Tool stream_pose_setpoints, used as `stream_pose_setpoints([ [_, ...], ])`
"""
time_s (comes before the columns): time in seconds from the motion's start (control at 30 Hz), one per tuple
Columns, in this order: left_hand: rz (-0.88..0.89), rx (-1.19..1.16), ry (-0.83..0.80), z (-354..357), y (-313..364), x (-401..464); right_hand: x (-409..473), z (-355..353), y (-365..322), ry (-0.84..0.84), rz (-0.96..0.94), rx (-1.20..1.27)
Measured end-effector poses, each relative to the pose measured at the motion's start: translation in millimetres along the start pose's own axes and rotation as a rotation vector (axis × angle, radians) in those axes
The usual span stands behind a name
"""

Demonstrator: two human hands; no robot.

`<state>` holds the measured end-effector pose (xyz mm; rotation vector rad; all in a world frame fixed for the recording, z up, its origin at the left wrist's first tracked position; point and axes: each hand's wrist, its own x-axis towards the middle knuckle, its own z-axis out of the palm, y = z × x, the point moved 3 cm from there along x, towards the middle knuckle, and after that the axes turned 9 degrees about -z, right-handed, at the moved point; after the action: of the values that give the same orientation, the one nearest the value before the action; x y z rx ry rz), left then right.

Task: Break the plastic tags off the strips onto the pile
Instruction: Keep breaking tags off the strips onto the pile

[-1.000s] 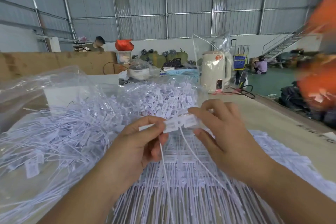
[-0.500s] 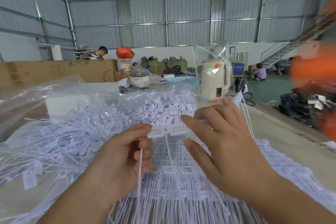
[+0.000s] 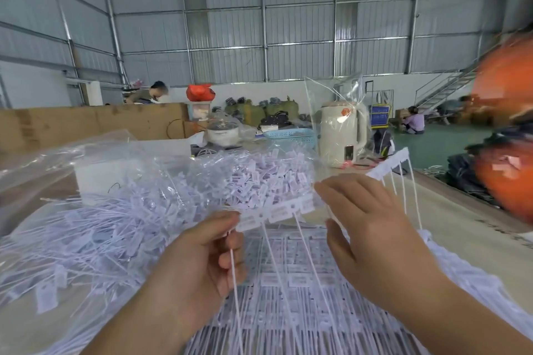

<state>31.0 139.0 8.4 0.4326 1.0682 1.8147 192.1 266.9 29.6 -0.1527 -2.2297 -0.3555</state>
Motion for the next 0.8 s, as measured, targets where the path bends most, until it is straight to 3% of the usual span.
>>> stream_pose_setpoints([
  [0.2, 0.219, 0.515, 0.195, -6.3, -0.6, 3.6, 1.6, -3.0, -9.8, -0.023, -0.045, -0.055],
  [0.3, 0.418, 0.887, 0.311, -5.8, 0.3, -2.6, 2.0, -3.6, -12.1, -0.028, -0.051, -0.08],
  [0.4, 0.547, 1.001, 0.325, 0.0, -3.9, -7.3, 2.3, -5.3, -14.3, -0.027, -0.058, -0.079],
  [0.53, 0.786, 1.34, 0.356, 11.8, -5.6, -18.0, 2.8, -6.4, -17.5, -0.002, -0.085, -0.064],
  [0.7, 0.802, 1.726, 0.475, 18.8, -10.5, -22.6, 1.5, -2.2, -27.9, 0.053, -0.134, -0.02],
  [0.8, 0.838, 1.714, 0.42, 20.3, -15.7, -19.9, 1.8, -1.0, -36.7, 0.074, -0.178, 0.0],
])
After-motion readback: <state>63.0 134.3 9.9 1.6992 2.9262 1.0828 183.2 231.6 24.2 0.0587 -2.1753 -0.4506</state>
